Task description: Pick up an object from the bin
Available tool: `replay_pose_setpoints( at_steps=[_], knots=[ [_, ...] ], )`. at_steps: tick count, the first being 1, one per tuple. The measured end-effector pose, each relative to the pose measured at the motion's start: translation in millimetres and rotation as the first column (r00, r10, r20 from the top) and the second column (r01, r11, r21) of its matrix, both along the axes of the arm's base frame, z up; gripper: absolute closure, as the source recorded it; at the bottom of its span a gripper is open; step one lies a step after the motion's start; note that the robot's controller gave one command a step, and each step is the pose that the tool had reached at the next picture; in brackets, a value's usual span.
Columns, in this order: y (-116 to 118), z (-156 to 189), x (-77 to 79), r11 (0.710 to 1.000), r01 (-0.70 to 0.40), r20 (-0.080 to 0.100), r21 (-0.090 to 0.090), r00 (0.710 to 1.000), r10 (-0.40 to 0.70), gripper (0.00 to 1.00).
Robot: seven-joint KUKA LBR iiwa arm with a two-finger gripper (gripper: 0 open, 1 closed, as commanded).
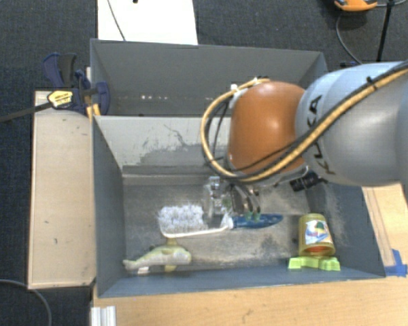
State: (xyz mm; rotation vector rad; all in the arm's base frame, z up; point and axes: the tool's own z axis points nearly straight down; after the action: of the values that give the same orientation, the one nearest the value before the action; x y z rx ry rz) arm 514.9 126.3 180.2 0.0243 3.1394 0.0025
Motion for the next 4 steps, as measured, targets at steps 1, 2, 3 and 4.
replay_pose_setpoints(
  at_steps=[1, 2, 3, 4],
  knots=[
    [0.0, 0.0, 0.0, 1.000, 0.001, 0.000, 0.000, 1.000, -0.001, 0.00],
    [0.0, 0.0, 0.0, 1.000, 0.002, 0.000, 0.000, 1.000, -0.002, 0.00],
    [53.4, -10.4, 22.8, 1.000, 0.002, 0.001, 0.000, 1.000, -0.002, 1.00],
    [53.3, -10.4, 22.8, 1.000, 0.002, 0.001, 0.000, 1.000, -0.002, 0.00]
  ],
)
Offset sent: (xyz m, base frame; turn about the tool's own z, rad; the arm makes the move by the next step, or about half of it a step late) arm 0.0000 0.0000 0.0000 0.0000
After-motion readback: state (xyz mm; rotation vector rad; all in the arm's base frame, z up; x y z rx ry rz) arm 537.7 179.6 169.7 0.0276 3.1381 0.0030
